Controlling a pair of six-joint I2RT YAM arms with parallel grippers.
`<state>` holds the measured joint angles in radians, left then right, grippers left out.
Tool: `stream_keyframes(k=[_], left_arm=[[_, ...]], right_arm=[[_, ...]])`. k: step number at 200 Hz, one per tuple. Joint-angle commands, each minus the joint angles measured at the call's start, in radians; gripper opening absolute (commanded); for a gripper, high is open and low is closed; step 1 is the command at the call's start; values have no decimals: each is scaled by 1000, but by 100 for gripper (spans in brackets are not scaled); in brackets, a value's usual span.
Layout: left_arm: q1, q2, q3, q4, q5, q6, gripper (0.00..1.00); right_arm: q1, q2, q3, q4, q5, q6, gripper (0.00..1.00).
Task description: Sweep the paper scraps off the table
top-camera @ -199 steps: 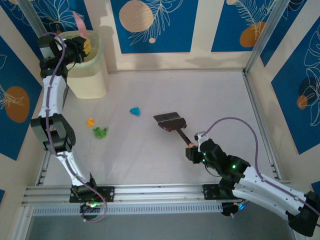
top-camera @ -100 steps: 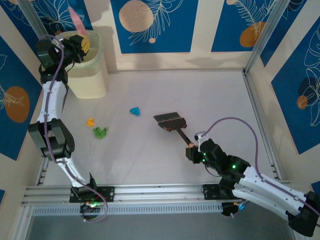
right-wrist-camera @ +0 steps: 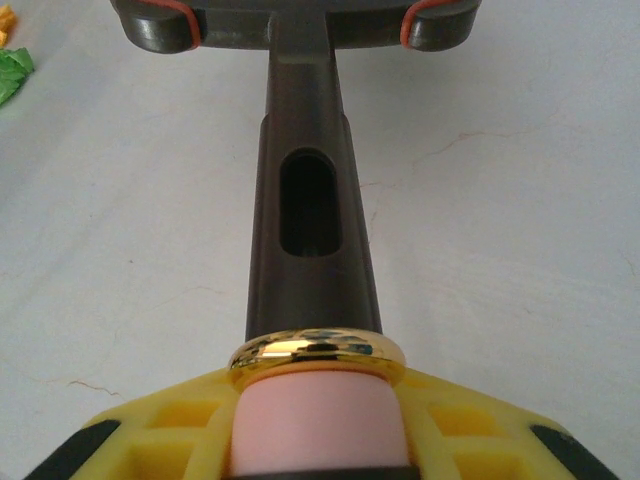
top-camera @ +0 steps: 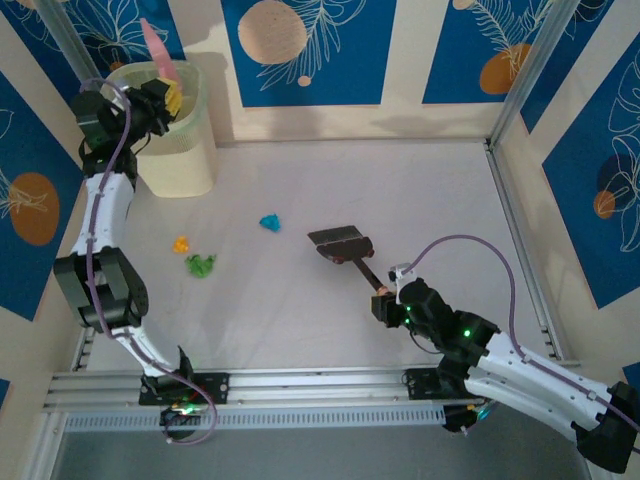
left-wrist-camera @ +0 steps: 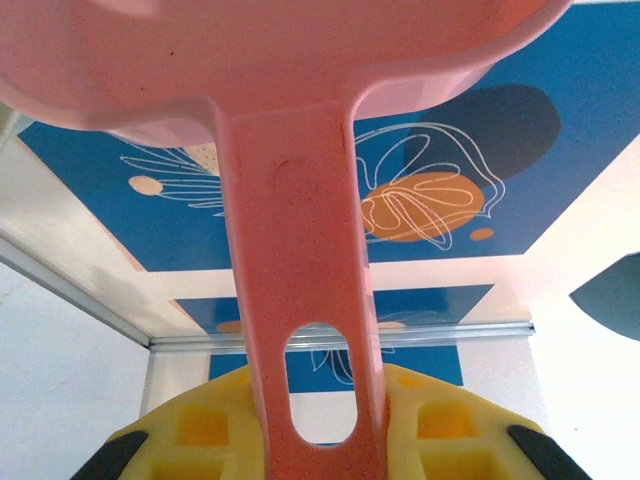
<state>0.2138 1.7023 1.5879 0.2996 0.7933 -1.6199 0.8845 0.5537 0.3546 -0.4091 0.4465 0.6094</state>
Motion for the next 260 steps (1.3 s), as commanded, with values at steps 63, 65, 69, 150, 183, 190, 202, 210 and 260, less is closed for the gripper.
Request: stream_keyframes(k=[63, 65, 69, 150, 183, 190, 202, 210, 260], left_arm=[[-224, -245, -16, -204, -14, 309, 0], [-231, -250, -15, -223, -16, 326, 0], [-254, -259, -12, -257, -23, 359, 0], [-709, -535, -228, -812, -352, 913, 0], [-851, -678, -411, -924, -550, 1020, 0], [-879, -703, -447, -948, -592, 1033, 0], [-927, -733, -502, -989, -663, 1052, 0], [-959, -753, -549, -998, -710, 1054, 0], [-1055, -795, -819, -928, -888, 1060, 0]], right_arm=[[-2, -8, -5, 52, 45, -4, 0], [-4, -7, -5, 52, 44, -2, 0], [-5, -8, -5, 51, 46, -2, 0], [-24, -7, 0, 27, 75, 29, 0], [-36, -7, 1, 17, 83, 41, 0], [-39, -6, 0, 18, 83, 44, 0], [-45, -8, -2, 22, 83, 48, 0], [-50, -6, -2, 21, 83, 50, 0], [-82, -9, 15, -38, 124, 105, 0]])
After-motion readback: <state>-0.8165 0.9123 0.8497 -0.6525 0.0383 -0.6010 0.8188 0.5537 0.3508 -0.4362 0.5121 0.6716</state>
